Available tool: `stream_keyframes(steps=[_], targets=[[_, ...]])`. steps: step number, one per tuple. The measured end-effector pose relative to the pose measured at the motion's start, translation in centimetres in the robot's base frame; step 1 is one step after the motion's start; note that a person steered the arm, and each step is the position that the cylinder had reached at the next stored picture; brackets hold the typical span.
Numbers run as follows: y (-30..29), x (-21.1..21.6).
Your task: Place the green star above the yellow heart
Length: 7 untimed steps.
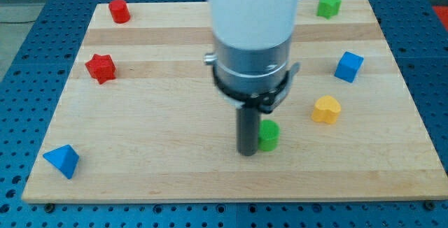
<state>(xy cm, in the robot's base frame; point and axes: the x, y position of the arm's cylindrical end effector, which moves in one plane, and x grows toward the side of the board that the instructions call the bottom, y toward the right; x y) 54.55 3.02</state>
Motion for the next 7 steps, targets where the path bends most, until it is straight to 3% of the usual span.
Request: stream_keyframes(steps=[3,4,5,6,7], targets=[[6.4,-3.5],[5.8,-3.6],[2.0,-7.7],[2.4,-14.2],[6.8,-21.6]])
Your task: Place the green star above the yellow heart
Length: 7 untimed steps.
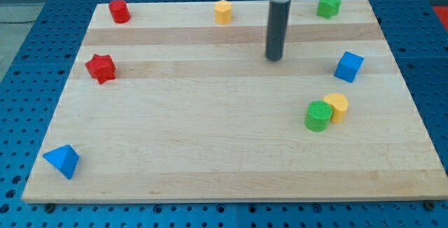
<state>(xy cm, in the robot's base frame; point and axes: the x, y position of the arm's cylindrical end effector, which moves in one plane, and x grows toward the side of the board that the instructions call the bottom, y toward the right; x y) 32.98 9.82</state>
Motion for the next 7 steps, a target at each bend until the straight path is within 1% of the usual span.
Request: stream_keyframes(steps=[1,2,3,4,5,6,7], targets=[[10.4,-6.1],[18.4,-10.2],[18.6,-13.8],[15.9,-13.7],[8.3,-12.4],[5.0,-11.0],[4.0,-9.0]])
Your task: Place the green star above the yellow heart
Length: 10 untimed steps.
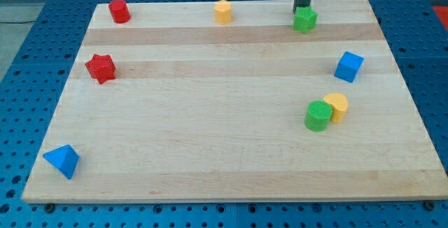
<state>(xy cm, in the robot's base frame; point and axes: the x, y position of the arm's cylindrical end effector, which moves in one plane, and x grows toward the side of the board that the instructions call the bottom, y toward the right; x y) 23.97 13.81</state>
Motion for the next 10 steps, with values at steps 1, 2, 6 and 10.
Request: stream_keyframes(steps=[1,2,6,10], targets=[[-2.0,3.3],[-2.8,6.6],[-0.3,6.5],[1.1,8.8]])
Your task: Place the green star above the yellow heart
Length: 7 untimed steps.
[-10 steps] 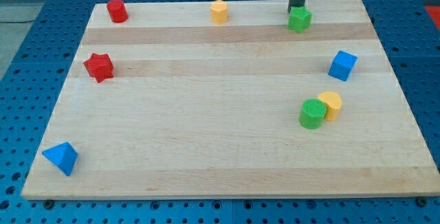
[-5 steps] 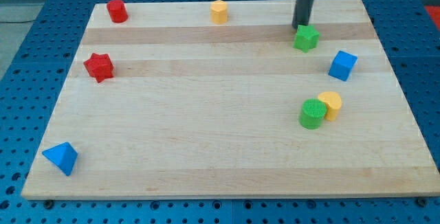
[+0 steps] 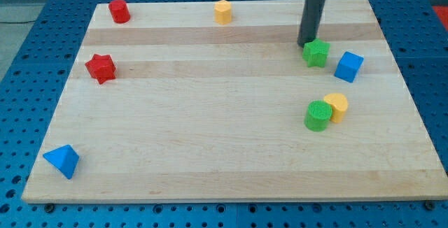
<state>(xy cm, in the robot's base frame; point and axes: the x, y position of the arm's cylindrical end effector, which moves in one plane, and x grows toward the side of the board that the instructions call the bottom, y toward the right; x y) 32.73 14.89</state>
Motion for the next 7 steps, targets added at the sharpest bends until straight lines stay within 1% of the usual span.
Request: stream_keyframes(steps=[1,2,4,5,7], targets=[[1.6,0.1],[1.5,1.6],[0.8,6.5],[0.8,8.2],[0.9,9.4]])
